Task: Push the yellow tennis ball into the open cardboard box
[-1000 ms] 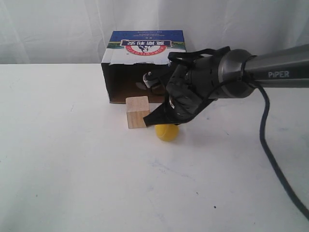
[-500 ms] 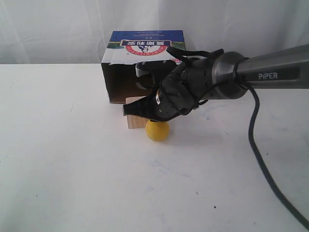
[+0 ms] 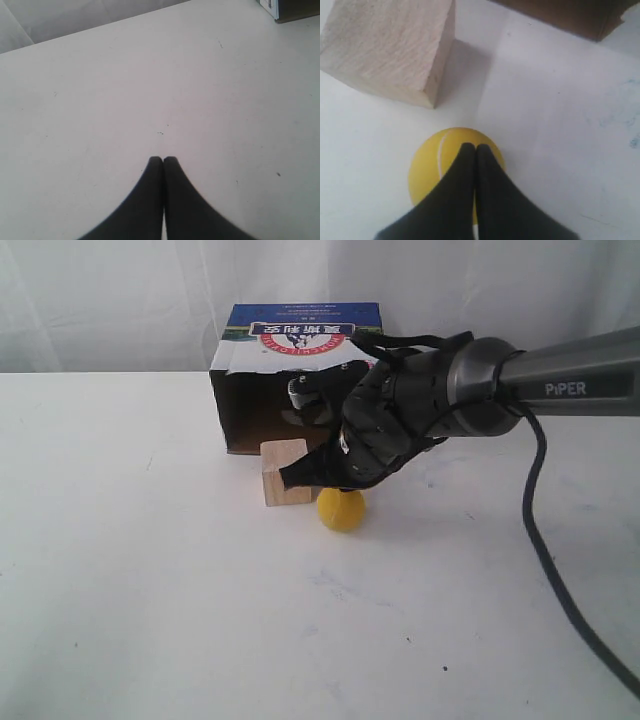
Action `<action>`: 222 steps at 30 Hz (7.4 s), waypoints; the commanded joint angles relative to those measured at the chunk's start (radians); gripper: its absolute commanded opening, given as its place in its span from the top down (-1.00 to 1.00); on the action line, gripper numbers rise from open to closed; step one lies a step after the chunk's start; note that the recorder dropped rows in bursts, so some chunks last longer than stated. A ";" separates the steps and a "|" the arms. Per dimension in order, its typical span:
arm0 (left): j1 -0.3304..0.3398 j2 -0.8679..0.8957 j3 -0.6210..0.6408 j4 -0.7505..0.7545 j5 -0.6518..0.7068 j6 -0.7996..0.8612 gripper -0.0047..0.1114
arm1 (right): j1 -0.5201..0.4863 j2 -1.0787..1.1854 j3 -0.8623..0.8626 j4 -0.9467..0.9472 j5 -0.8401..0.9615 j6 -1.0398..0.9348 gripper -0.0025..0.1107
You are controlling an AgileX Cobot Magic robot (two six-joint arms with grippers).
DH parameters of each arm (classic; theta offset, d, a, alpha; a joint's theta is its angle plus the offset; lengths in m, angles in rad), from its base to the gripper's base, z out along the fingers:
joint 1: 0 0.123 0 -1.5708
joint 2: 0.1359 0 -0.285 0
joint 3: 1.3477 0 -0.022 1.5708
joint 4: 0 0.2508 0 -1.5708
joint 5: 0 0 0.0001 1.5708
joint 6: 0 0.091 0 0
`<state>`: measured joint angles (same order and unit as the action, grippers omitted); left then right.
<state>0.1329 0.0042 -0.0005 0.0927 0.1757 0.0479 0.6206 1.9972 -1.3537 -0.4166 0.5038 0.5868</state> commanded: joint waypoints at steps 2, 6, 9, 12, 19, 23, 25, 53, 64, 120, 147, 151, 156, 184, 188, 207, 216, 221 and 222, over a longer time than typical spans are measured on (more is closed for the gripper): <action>-0.006 -0.004 0.000 -0.003 -0.004 0.001 0.92 | -0.057 0.019 0.016 -0.006 0.064 0.003 0.96; -0.006 -0.004 0.000 -0.003 -0.004 0.001 0.92 | -0.088 0.019 0.016 -0.020 0.025 0.001 0.96; -0.006 -0.004 0.000 -0.003 -0.004 0.001 0.92 | -0.104 0.019 0.016 -0.030 -0.014 0.003 0.96; -0.006 -0.004 0.000 -0.003 -0.004 0.001 0.92 | -0.113 0.019 0.005 -0.051 -0.027 0.003 0.96; -0.006 -0.004 0.000 -0.003 -0.004 0.001 0.92 | -0.113 -0.033 -0.081 -0.174 -0.077 0.001 0.96; -0.006 -0.004 0.000 -0.003 -0.004 0.001 0.92 | -0.079 -0.043 -0.059 0.023 -0.055 -0.038 0.96; -0.006 -0.004 0.000 -0.003 -0.004 0.001 0.92 | -0.052 -0.029 -0.030 0.043 -0.069 -0.050 0.96; -0.006 -0.004 0.000 -0.003 -0.004 0.001 0.92 | -0.111 0.040 -0.020 -0.071 -0.169 0.003 0.96; -0.006 -0.004 0.000 -0.003 -0.004 0.001 0.92 | -0.111 -0.078 -0.020 -0.075 -0.032 -0.008 0.96; -0.057 -0.004 0.000 -0.003 -0.004 0.001 0.92 | -0.144 -0.054 -0.296 0.456 0.283 -0.619 0.96; -0.057 -0.004 0.000 -0.003 -0.004 0.001 0.92 | -0.552 -1.260 0.363 0.014 -0.144 -0.450 0.96; -0.057 -0.004 0.000 -0.003 -0.004 0.001 0.92 | -0.552 -1.461 0.571 0.018 -0.206 -0.427 0.96; -0.057 -0.004 0.000 -0.003 -0.004 0.001 0.92 | -0.552 -1.613 0.891 0.033 -0.563 -0.426 0.96; -0.057 -0.004 0.000 -0.003 -0.004 0.001 0.92 | -0.555 -1.504 1.098 0.192 -0.669 -0.438 0.96; -0.057 -0.004 0.000 -0.003 -0.002 0.001 0.92 | -0.599 -1.675 1.117 0.183 -0.396 -0.524 0.96; -0.057 -0.004 0.000 -0.003 -0.006 0.001 0.92 | -0.720 -1.997 1.354 0.122 -0.028 -0.620 0.96; -0.057 -0.004 0.000 -0.003 -0.004 0.001 0.92 | -0.722 -1.997 1.354 0.399 -0.110 -0.779 0.96; -0.057 -0.004 0.000 -0.003 -0.004 0.001 0.92 | -0.746 -1.997 1.354 0.417 -0.166 -0.828 0.96; -0.057 -0.004 0.000 -0.003 -0.004 0.001 0.92 | -0.752 -1.997 1.354 0.399 -0.163 -0.848 0.96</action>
<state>0.0822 0.0042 -0.0005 0.0927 0.1757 0.0479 -0.1097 0.0055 -0.0024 0.0000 0.3596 -0.2037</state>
